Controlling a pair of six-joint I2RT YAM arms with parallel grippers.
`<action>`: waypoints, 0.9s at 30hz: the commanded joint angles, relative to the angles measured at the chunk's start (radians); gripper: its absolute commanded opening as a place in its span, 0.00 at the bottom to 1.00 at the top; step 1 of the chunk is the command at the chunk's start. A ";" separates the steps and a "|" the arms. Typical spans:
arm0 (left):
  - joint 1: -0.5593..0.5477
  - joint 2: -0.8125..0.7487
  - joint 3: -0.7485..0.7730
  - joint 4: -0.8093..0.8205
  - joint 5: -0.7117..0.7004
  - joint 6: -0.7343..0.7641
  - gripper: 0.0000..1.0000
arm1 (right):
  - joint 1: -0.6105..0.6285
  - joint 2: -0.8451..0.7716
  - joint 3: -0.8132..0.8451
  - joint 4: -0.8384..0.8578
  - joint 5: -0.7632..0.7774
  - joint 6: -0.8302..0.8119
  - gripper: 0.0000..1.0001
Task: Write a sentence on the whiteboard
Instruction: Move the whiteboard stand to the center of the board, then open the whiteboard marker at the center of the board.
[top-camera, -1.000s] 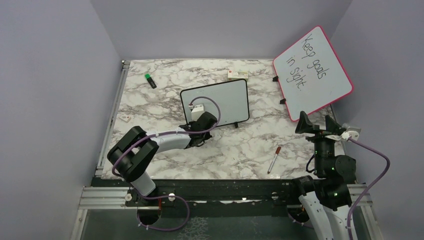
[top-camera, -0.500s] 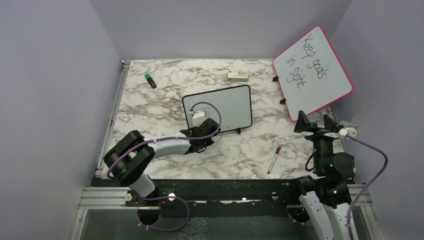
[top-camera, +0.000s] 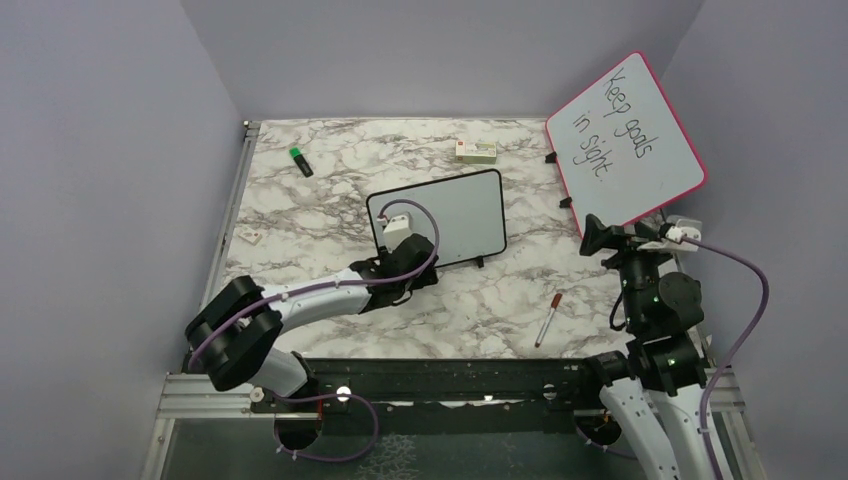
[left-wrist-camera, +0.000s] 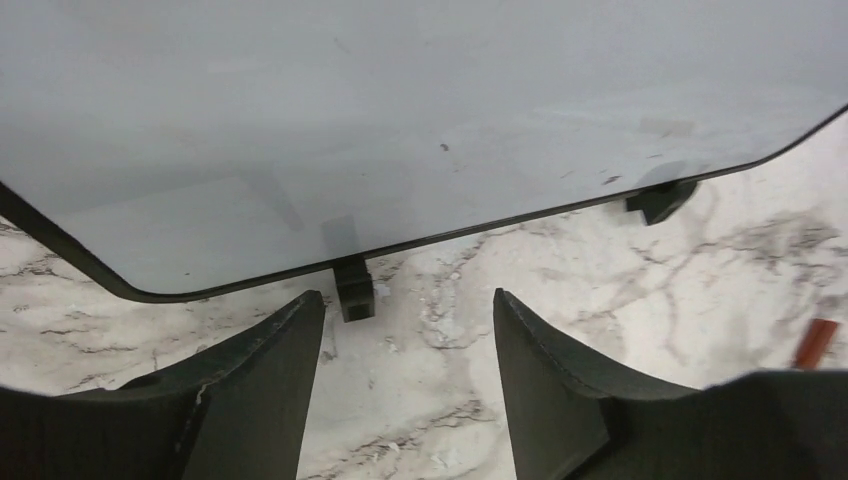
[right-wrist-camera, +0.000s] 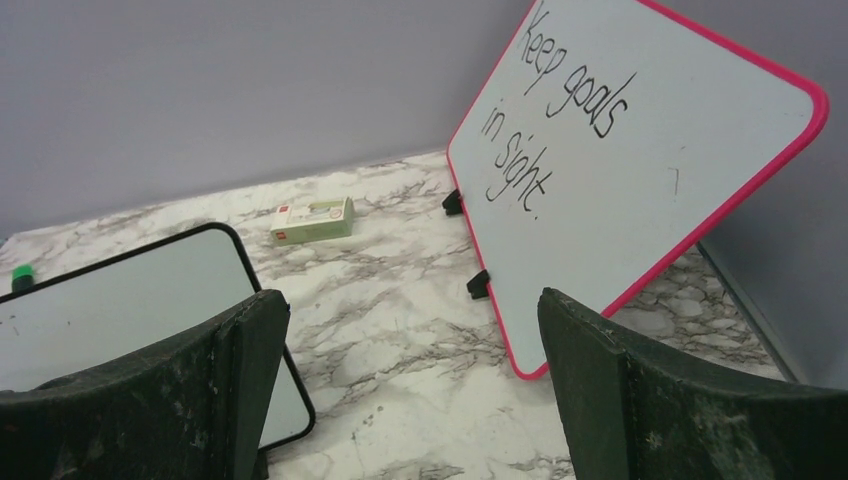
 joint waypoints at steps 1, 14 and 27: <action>-0.006 -0.101 -0.005 -0.018 0.009 0.056 0.72 | 0.006 0.075 0.078 -0.092 -0.016 0.046 1.00; -0.005 -0.375 0.118 -0.207 -0.092 0.411 0.99 | 0.006 0.563 0.374 -0.509 -0.038 0.272 1.00; -0.005 -0.658 0.143 -0.218 -0.232 0.739 0.99 | 0.005 0.679 0.331 -0.644 -0.171 0.419 1.00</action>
